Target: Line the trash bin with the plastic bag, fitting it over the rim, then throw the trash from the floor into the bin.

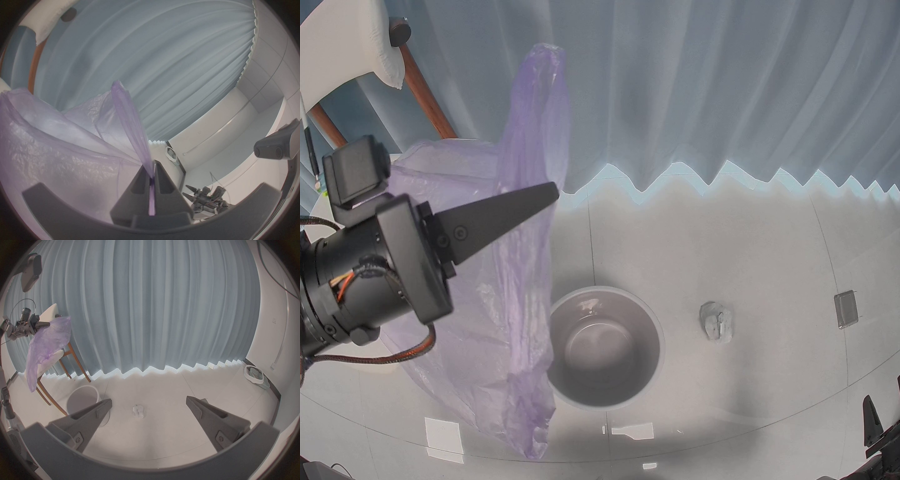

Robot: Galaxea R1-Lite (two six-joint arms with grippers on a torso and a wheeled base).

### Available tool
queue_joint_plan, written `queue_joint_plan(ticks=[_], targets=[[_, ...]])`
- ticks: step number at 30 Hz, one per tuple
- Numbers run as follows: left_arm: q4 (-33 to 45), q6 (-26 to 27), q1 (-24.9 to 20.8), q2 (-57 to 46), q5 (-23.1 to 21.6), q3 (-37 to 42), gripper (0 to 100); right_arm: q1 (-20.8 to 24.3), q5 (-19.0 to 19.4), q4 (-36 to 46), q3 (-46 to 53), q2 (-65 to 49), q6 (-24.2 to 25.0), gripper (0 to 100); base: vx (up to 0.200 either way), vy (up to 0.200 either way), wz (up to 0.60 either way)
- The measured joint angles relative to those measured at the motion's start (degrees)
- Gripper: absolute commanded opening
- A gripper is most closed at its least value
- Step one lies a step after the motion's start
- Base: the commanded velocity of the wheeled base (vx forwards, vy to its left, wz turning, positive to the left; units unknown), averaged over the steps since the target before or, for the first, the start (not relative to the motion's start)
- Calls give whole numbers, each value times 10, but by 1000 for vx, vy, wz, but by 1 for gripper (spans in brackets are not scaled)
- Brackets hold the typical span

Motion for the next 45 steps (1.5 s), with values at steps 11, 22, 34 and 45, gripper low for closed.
queue_joint_plan(ticks=[11, 22, 34, 45], targets=[[2, -41, -49, 38, -11, -33, 0, 0, 0, 0, 0, 0, 0, 100, 0, 0, 0], [0, -38, -78, 58, -8, -34, 0, 1, 0, 0, 0, 0, 0, 100, 0, 0, 0], [0, -36, -85, 70, -8, -31, 0, 0, 0, 0, 0, 0, 0, 100, 0, 0, 0], [4, 16, -43, 81, -1, 21, 0, 0, 0, 0, 0, 0, 1, 100, 0, 0, 0]])
